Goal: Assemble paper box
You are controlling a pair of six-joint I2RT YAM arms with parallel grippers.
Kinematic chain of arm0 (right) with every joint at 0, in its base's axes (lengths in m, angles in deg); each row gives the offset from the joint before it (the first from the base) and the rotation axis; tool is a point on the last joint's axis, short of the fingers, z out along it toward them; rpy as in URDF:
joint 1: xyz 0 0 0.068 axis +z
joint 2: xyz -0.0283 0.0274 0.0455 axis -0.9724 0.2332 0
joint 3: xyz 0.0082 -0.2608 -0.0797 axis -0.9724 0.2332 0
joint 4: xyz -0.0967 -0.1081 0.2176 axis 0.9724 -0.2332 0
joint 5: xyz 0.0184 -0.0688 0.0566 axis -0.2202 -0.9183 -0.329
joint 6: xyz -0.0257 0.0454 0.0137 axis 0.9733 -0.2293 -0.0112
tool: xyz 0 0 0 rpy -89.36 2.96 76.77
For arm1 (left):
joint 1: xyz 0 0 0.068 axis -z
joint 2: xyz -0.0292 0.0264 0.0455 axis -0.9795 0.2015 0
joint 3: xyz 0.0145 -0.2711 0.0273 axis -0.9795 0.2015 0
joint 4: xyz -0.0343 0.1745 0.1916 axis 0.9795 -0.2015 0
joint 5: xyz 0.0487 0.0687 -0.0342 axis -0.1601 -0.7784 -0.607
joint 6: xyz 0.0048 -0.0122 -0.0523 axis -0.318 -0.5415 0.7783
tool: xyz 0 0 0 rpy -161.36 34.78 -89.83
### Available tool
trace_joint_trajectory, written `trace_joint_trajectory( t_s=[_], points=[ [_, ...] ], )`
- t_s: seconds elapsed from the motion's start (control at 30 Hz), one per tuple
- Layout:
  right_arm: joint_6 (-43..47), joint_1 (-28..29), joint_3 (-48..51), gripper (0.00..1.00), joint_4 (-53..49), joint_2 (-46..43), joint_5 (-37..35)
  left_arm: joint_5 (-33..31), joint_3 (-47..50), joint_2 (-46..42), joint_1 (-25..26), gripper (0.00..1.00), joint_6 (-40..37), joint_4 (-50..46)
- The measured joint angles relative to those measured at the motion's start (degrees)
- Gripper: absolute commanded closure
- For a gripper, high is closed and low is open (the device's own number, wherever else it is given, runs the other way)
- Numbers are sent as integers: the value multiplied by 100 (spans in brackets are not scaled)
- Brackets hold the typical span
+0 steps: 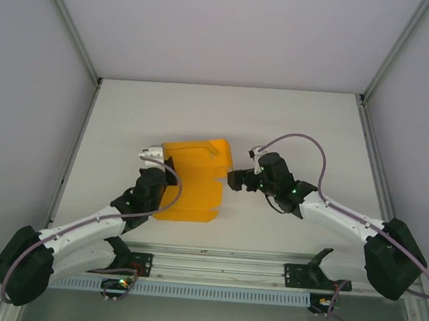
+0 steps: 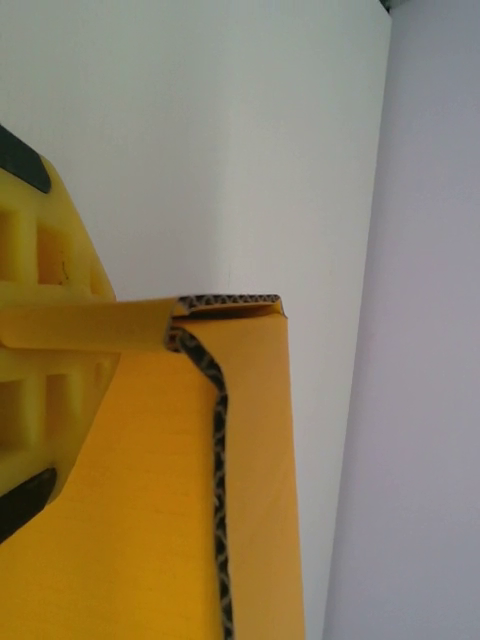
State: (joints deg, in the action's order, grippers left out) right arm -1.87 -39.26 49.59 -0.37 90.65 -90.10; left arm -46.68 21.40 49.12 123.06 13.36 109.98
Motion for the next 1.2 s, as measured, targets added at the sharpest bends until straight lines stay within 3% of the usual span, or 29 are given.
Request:
trace_joint_trajectory(
  t_s=[0.43, 0.67, 0.93, 1.2],
  points=[
    [-649, 2, 988, 0, 1596, -352, 68, -168, -2, 50, -15, 100, 713, -284],
    [-785, 2, 1558, 0, 2439, -702, 26, -234, -2, -422, -83, 100, 1178, -802],
    [-168, 101, 1338, 0, 2673, -702, 671, -208, -9, -789, -92, 100, 1366, -1276],
    [459, 127, 933, 0, 2514, -514, 702, -79, -57, -726, -103, 100, 1458, -1360]
  ],
)
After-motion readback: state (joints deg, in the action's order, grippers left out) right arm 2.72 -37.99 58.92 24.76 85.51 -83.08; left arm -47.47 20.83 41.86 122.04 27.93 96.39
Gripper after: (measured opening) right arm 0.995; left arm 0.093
